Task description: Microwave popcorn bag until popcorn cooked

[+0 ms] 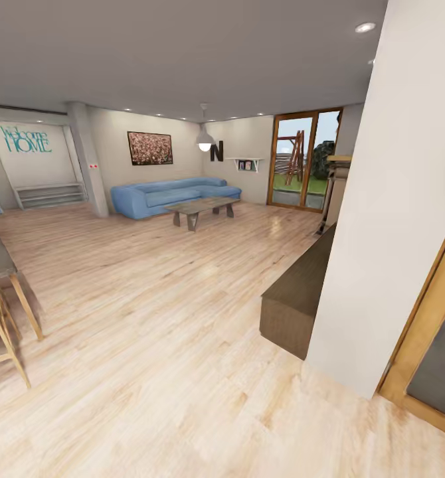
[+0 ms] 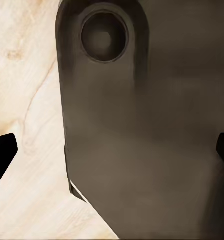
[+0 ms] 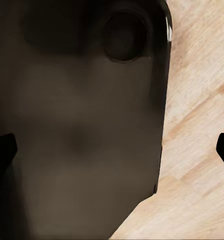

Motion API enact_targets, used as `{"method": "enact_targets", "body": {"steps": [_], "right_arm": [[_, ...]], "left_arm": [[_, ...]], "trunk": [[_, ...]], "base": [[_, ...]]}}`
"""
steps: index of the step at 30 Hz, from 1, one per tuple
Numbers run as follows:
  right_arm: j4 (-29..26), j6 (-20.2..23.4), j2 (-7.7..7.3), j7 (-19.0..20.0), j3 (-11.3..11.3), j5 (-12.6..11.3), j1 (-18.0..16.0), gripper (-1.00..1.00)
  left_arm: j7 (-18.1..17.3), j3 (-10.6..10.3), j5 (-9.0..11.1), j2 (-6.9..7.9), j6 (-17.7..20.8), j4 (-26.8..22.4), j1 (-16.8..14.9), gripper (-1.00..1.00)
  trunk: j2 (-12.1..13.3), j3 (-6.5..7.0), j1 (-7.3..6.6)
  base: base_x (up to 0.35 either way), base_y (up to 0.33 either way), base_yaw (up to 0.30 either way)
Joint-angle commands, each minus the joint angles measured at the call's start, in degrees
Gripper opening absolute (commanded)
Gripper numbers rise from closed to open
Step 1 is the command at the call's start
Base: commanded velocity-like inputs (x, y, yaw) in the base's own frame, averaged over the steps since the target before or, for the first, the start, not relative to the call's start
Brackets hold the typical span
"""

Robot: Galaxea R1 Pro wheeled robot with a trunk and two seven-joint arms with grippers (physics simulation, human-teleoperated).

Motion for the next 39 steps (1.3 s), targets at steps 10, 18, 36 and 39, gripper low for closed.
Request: {"method": "enact_targets", "body": {"steps": [10, 18, 36, 39], "right_arm": [[0.09, 0.75, 0.25, -0.09, -0.07, -0.42, -0.09, 1.00], [0.09, 0.71, 0.26, -0.09, 0.03, -0.39, -0.09, 1.00], [0.09, 0.70, 0.26, -0.09, -0.09, -0.43, -0.09, 1.00], [0.09, 0.32, 0.31, -0.11, -0.15, -0.44, -0.09, 1.00]], "left_arm": [[-0.18, 0.06, -0.09, -0.09, -0.35, -0.93, -0.09, 1.00], [-0.18, 0.38, 0.28, -0.09, -1.56, -0.97, -0.09, 1.00], [-0.09, 0.37, 0.44, 0.04, -3.59, -1.01, -0.09, 1.00], [-0.09, 0.34, 0.44, -0.01, -3.60, -0.99, -0.09, 1.00]], "trunk": [[-0.02, -0.28, 0.00], [-0.02, -0.70, 0.00], [-0.02, -1.53, 0.00], [-0.02, -1.67, 0.00]], "base": [[0.000, 0.000, 0.058], [0.000, 0.000, 0.272], [0.000, 0.000, 0.290], [0.000, 0.000, 0.290]]}}
